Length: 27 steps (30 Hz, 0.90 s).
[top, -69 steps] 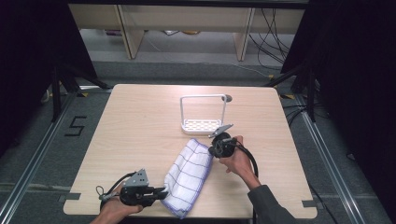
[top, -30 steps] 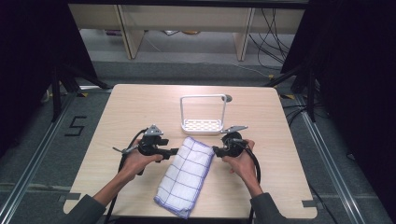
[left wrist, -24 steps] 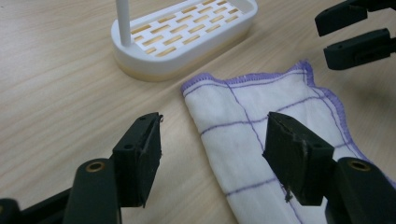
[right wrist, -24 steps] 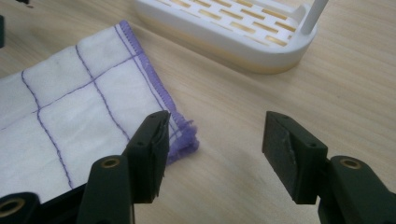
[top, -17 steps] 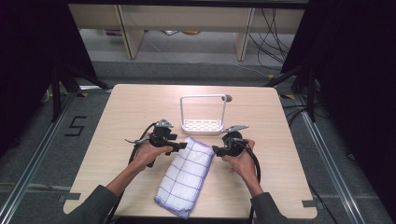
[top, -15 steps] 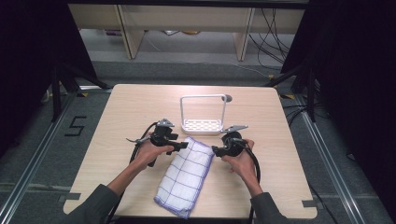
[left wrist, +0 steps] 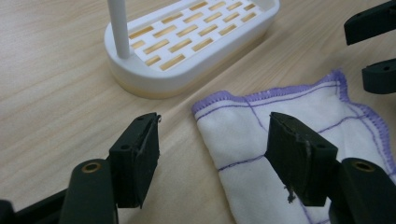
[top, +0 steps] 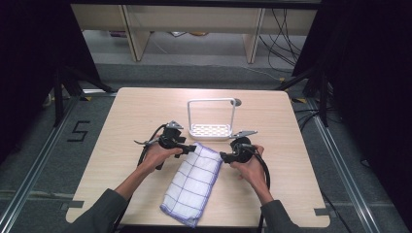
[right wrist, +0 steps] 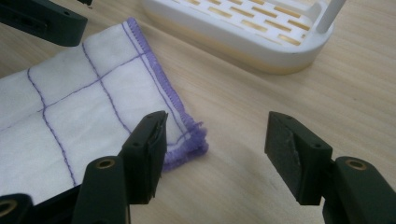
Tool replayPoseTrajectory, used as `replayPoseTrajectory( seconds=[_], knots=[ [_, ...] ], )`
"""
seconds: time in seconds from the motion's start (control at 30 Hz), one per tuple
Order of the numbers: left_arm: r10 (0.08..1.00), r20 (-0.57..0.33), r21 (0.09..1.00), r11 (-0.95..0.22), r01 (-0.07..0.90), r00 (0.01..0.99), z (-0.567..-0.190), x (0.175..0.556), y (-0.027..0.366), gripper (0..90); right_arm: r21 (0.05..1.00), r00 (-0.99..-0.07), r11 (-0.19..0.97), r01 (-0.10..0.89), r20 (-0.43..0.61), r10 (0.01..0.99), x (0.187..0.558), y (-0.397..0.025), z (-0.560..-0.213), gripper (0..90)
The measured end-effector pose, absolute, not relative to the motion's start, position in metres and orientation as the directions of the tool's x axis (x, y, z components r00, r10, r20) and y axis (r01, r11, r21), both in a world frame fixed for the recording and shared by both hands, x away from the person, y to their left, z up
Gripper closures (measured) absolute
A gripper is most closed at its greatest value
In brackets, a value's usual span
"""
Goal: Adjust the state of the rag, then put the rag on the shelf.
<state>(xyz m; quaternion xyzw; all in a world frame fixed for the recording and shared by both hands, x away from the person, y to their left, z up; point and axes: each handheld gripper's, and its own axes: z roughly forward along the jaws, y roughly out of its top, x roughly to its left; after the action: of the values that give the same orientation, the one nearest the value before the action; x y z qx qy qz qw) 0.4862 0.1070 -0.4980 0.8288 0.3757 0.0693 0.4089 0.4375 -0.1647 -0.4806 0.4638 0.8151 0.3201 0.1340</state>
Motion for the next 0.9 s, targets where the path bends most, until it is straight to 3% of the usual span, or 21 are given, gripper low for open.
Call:
replayPoseTrajectory(
  seconds=[0.2,0.4,0.57,0.6,0.67,0.77,0.9],
  knots=[
    [0.675,-0.228,0.731,-0.358,0.581,0.702,-0.502,0.489,0.1,34.2,0.635,-0.543,0.378,0.674,0.077,0.836,0.438,-0.162,-0.482,39.2],
    [0.668,-0.206,0.717,-0.395,0.575,0.715,-0.511,0.493,0.088,36.4,0.645,-0.544,0.381,0.663,0.065,0.836,0.439,-0.163,-0.483,38.8],
    [0.647,-0.165,0.731,-0.427,0.533,0.745,-0.514,0.493,0.083,48.0,0.644,-0.545,0.388,0.66,0.055,0.836,0.438,-0.161,-0.483,38.5],
    [0.641,-0.161,0.729,-0.435,0.528,0.75,-0.514,0.494,0.083,54.2,0.644,-0.547,0.385,0.662,0.063,0.835,0.437,-0.16,-0.482,38.5],
    [0.639,-0.148,0.732,-0.442,0.518,0.755,-0.514,0.493,0.083,56.3,0.638,-0.543,0.379,0.67,0.073,0.837,0.436,-0.159,-0.482,38.5],
    [0.627,-0.135,0.737,-0.454,0.5,0.767,-0.514,0.493,0.082,70.6,0.64,-0.554,0.397,0.657,0.053,0.831,0.438,-0.159,-0.482,38.4],
    [0.602,-0.096,0.74,-0.49,0.461,0.793,-0.513,0.49,0.078,78.1,0.645,-0.554,0.399,0.652,0.047,0.831,0.438,-0.16,-0.482,38.6]
  ],
)
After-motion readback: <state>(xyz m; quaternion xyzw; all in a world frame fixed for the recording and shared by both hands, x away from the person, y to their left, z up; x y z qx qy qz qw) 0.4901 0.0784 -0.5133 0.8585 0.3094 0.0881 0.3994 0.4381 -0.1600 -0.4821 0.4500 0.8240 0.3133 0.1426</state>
